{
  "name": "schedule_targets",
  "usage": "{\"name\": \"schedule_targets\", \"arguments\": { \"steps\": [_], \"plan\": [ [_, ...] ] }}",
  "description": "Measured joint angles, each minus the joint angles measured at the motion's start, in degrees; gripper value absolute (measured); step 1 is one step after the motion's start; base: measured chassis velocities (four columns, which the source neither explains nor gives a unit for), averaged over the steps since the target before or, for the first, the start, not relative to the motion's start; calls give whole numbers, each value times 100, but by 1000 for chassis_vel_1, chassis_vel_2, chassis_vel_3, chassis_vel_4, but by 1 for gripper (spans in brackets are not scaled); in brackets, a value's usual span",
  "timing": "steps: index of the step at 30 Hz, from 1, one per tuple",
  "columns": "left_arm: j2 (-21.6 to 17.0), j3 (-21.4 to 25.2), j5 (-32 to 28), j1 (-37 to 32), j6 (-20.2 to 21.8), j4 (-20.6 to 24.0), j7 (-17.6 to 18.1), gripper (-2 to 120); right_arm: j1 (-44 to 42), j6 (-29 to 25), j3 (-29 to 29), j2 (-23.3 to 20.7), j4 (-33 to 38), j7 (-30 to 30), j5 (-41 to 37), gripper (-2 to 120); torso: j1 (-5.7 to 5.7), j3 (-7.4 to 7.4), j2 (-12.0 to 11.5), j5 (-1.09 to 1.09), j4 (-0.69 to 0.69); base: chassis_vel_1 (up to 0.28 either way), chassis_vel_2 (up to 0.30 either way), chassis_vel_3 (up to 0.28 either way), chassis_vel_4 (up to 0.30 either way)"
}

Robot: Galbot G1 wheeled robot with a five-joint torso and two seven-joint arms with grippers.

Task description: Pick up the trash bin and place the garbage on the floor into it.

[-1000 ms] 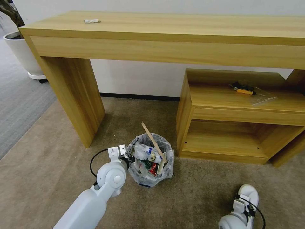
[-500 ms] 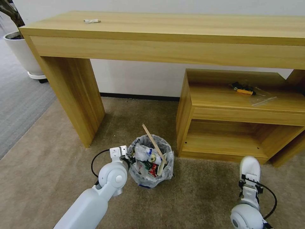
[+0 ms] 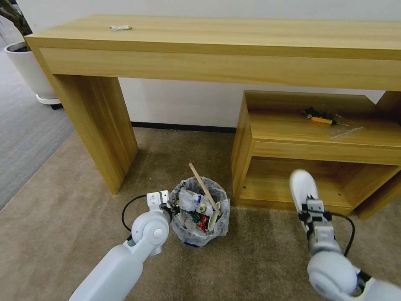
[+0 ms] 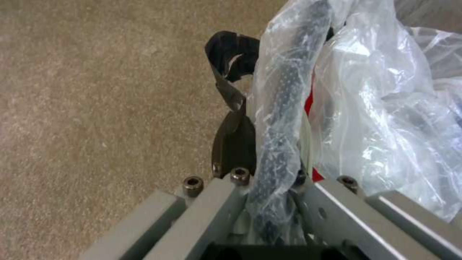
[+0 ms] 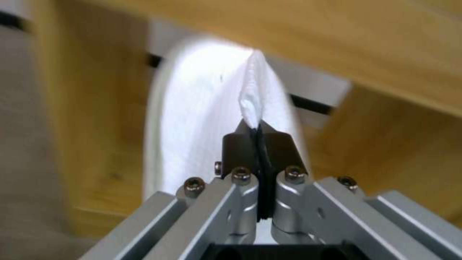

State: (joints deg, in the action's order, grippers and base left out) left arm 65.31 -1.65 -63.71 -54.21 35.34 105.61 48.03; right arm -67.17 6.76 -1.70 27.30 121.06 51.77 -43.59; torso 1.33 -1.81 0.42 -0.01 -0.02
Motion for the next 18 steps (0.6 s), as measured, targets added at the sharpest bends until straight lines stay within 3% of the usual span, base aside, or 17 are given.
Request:
{"name": "schedule_targets", "arguments": {
  "steps": [3, 7, 18],
  "plan": [
    [15, -131, -66, 173, 9, -104, 8, 0, 223, 103, -120, -108, 497, -20, -546, 0, 0, 0, 0, 0, -4, 0, 0, 0, 0],
    [17, -191, -115, 267, 15, -149, 25, 0, 260, 230, -239, -73, 742, 56, -727, 0, 0, 0, -1, 0, -5, 0, 0, 0, 0],
    [89, -286, -117, 294, 15, -175, 79, 0, 423, 114, -608, 145, 635, -64, -723, 0, 0, 0, 0, 0, -2, 0, 0, 0, 0]
  ]
}}
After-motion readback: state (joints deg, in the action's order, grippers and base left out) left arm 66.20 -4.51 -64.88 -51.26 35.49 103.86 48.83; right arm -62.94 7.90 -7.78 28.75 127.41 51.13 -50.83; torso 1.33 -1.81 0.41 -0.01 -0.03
